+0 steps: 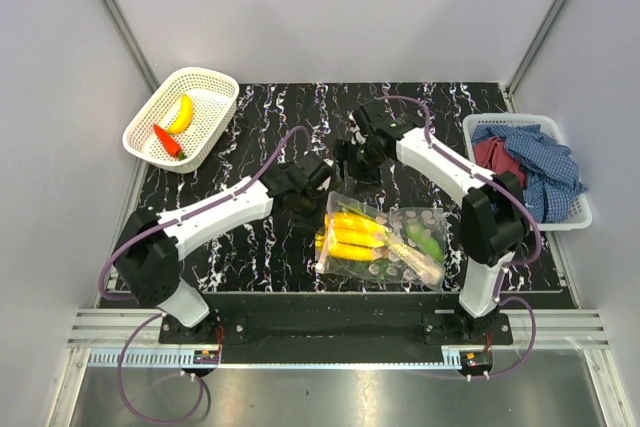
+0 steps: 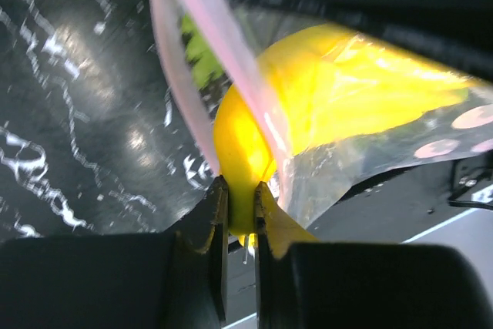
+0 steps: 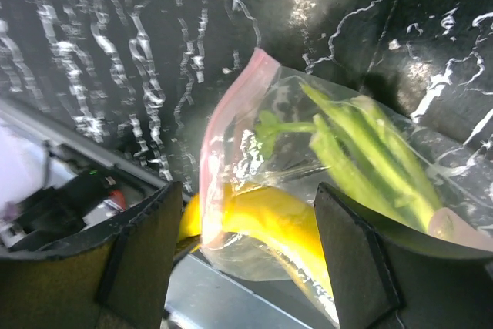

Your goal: Open the zip-top bag and remove the fake food

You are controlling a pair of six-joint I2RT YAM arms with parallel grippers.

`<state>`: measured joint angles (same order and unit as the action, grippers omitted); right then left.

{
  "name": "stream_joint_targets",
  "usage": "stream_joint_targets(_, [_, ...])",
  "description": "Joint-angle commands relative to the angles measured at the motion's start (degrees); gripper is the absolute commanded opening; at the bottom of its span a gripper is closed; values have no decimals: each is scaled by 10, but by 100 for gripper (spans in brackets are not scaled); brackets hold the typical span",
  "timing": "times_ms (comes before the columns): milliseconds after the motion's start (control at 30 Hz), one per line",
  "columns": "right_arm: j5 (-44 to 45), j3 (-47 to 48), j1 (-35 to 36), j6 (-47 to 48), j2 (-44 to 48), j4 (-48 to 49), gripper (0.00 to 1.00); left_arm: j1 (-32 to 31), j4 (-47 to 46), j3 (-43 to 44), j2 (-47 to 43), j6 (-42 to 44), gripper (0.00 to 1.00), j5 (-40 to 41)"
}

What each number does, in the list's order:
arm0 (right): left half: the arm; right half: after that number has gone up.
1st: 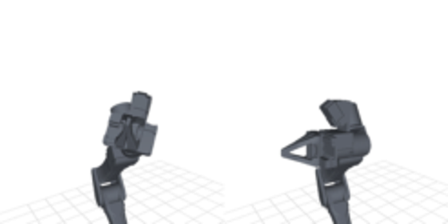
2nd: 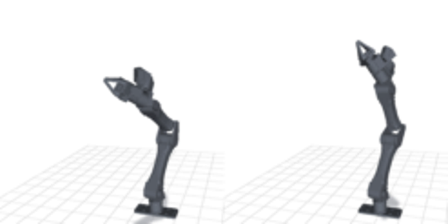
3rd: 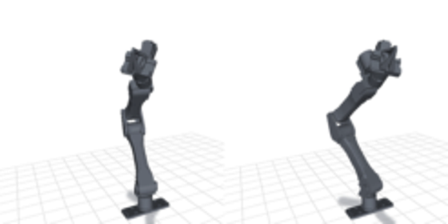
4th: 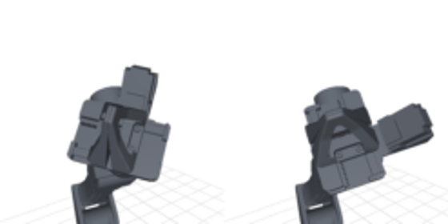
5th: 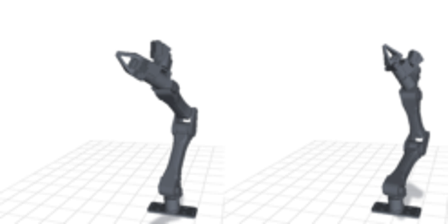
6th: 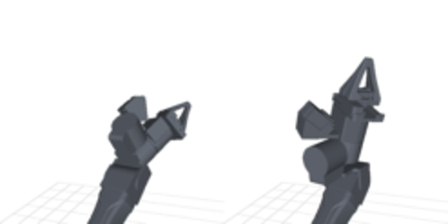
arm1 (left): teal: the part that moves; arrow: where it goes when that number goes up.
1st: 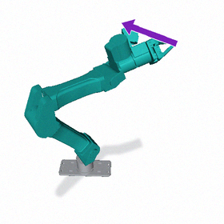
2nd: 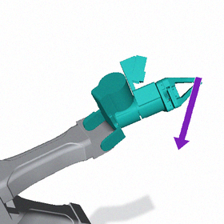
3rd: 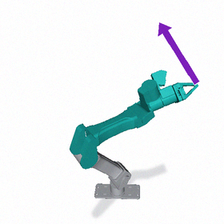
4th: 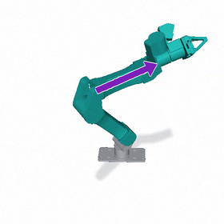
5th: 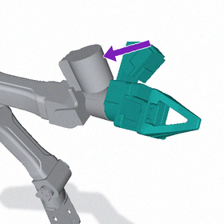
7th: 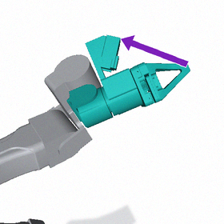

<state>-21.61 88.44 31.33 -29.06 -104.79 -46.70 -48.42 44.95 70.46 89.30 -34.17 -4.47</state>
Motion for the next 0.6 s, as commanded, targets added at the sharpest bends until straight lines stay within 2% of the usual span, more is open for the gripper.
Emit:
stream_joint_targets(0, [49, 54, 32, 37, -27, -46, 77, -4, -12, -15, -30, 9, 0, 14])
stream_joint_targets(333, [78, 66, 84, 30, -53, -54, 78, -4, -39, -63, -53, -12, 0, 8])
stream_joint_targets(567, [83, 37, 109, 3, -54, -14, 75, 2, -72, -107, -77, -34, 0, -3])
